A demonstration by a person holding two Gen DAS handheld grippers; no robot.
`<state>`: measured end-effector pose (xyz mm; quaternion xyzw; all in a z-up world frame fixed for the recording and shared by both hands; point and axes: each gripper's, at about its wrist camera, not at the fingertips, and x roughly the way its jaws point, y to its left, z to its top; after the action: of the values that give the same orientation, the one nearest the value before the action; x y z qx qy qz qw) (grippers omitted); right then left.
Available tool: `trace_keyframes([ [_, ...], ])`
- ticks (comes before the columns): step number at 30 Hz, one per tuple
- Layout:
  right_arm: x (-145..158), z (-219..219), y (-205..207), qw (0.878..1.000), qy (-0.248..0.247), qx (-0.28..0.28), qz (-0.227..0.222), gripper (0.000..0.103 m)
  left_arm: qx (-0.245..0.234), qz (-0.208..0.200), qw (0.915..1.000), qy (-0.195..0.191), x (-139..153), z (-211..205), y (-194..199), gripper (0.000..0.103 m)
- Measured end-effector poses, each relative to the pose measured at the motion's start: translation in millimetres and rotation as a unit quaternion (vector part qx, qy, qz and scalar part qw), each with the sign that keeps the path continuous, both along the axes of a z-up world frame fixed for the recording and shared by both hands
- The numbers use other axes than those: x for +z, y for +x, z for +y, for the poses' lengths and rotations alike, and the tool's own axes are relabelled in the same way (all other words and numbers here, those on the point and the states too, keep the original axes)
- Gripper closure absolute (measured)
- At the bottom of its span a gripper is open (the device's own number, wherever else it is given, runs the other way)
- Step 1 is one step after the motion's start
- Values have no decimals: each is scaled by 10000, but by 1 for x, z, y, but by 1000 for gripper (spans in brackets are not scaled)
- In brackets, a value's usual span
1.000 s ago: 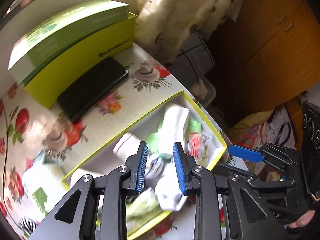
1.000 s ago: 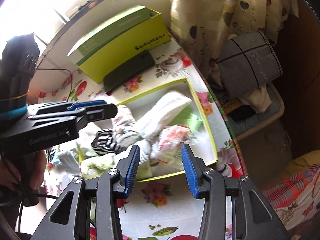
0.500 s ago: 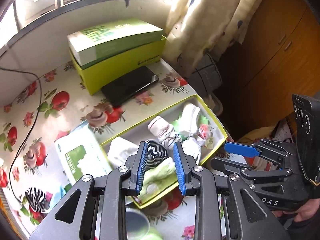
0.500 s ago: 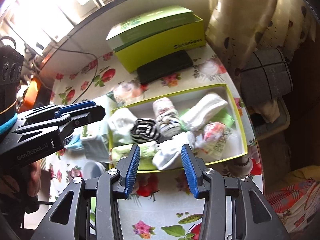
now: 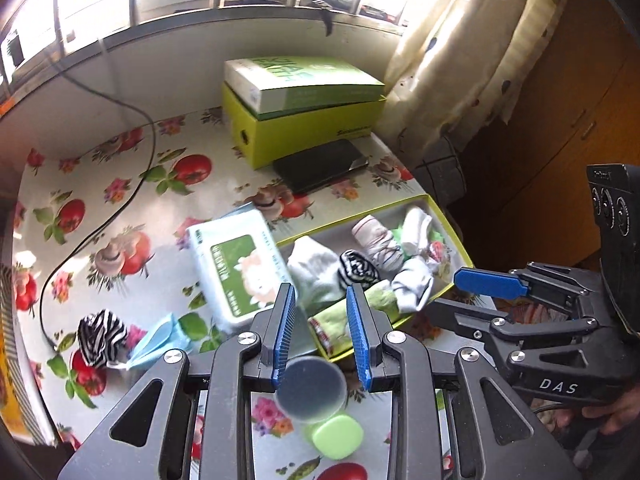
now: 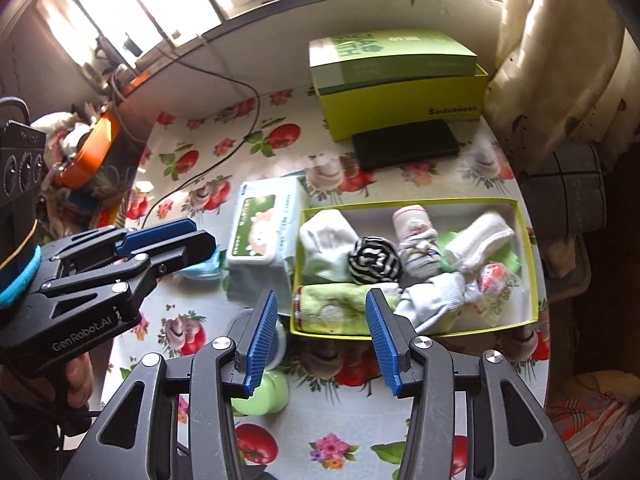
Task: Organize soft objects
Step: 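Move both tools back over the table toward the striped cloth and mask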
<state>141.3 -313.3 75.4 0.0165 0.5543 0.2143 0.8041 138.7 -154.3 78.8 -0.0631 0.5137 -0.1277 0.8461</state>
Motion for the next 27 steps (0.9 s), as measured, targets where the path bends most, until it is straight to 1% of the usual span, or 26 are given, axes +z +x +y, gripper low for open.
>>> trace_keyframes([
  [6, 5, 24, -9, 9996, 28, 288, -16, 57, 285, 17, 9996, -24, -4, 26, -17, 75],
  [14, 9, 53, -17, 9978, 17, 656, -73, 56, 682, 89, 9975, -170, -10, 60, -33, 75],
  [22, 6, 75, -18, 9959, 20, 906, -10, 55, 1104, 234, 9933, -229, -25, 96, -47, 75],
  [27, 5, 86, -18, 9946, 22, 1035, 6, 55, 1410, 317, 9891, -283, -33, 123, -55, 75],
])
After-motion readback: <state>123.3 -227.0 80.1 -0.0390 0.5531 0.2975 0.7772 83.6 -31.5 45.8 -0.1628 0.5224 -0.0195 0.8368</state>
